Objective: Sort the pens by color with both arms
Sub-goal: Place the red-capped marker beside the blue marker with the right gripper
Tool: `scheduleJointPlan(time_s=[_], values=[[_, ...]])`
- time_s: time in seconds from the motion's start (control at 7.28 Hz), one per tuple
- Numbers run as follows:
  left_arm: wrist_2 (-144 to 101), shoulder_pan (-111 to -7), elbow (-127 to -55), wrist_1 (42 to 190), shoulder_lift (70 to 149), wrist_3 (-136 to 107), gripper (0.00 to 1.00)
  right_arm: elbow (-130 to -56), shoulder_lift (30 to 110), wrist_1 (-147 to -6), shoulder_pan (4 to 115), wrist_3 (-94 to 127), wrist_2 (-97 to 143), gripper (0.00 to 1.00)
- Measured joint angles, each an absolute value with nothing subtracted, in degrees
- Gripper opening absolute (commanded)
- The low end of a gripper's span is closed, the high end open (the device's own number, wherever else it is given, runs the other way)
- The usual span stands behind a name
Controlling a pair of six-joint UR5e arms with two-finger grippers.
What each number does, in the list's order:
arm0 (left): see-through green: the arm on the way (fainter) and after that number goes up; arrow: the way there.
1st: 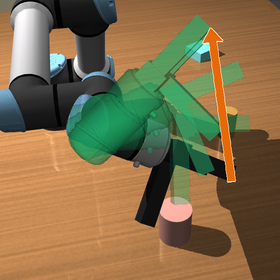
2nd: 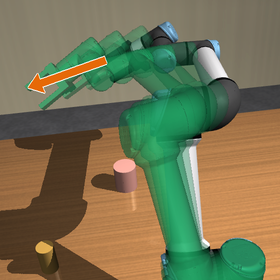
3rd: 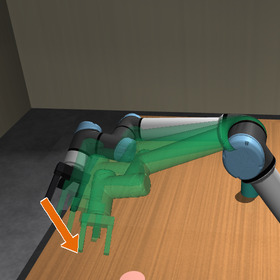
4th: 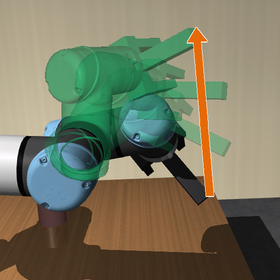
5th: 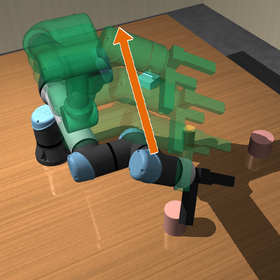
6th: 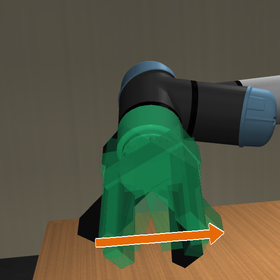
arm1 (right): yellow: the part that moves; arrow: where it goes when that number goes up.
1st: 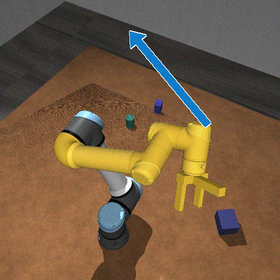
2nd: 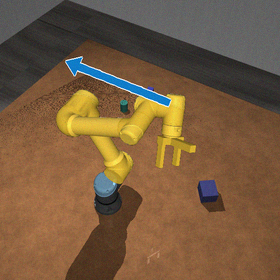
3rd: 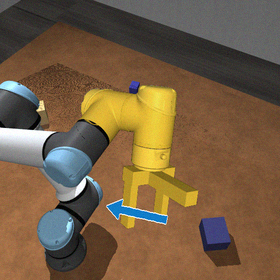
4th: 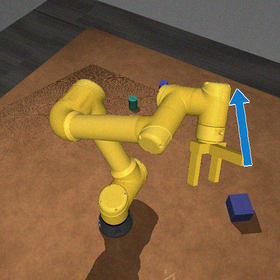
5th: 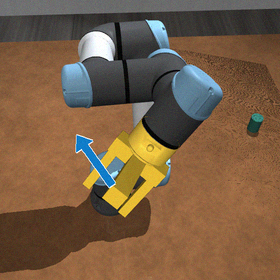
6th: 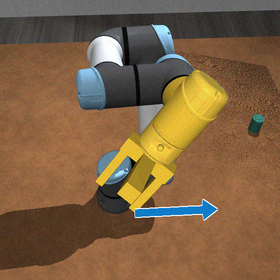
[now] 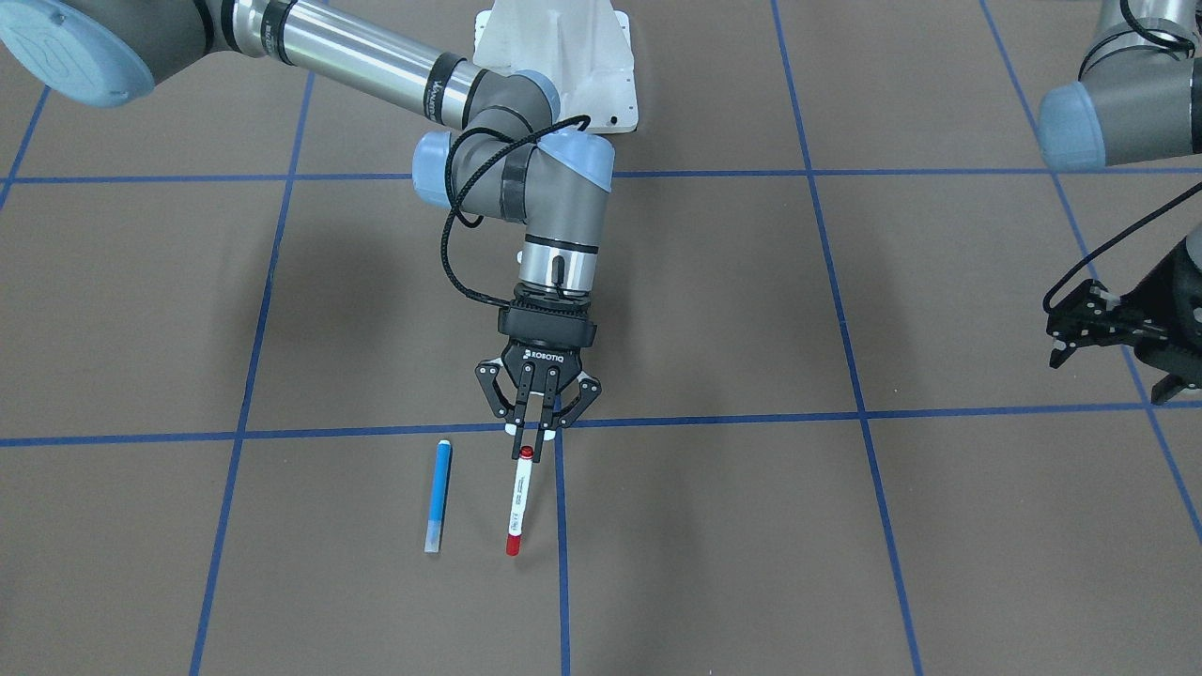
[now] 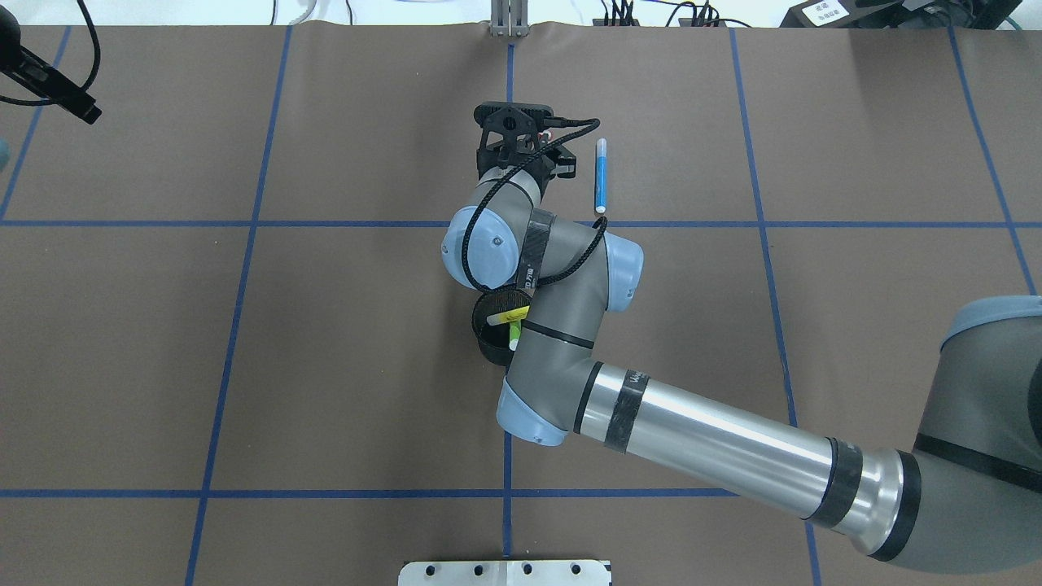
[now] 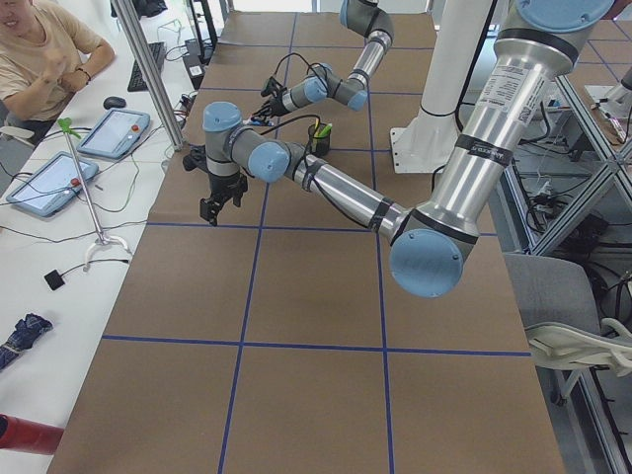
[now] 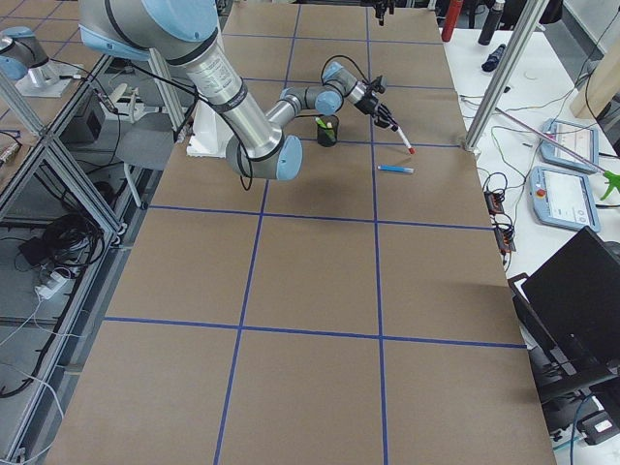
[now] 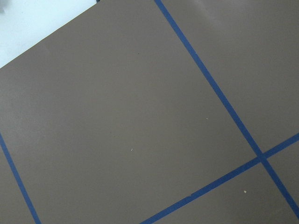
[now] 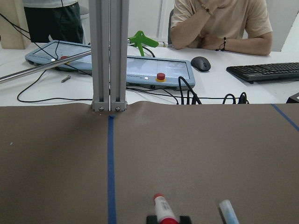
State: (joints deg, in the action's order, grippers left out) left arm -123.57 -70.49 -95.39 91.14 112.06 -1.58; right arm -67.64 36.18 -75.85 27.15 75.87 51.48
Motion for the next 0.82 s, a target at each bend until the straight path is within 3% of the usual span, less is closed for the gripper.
scheduleJointPlan(time_s=[0.14,0.27,0.82], values=[[-123.6,-70.5,-95.4,91.1,112.1,-1.6,1.0,-67.1,36.2,-75.8,27.2,75.9,51.0,0.85],[-123.5,-70.5,-95.4,91.1,112.1,-1.6,1.0,-66.8,36.2,-75.8,27.2,75.8,50.7,0.98],[-123.8,-70.5,-95.6,91.1,112.3,-3.1,1.0,-67.9,35.9,-74.1,29.1,72.9,55.3,1.0]])
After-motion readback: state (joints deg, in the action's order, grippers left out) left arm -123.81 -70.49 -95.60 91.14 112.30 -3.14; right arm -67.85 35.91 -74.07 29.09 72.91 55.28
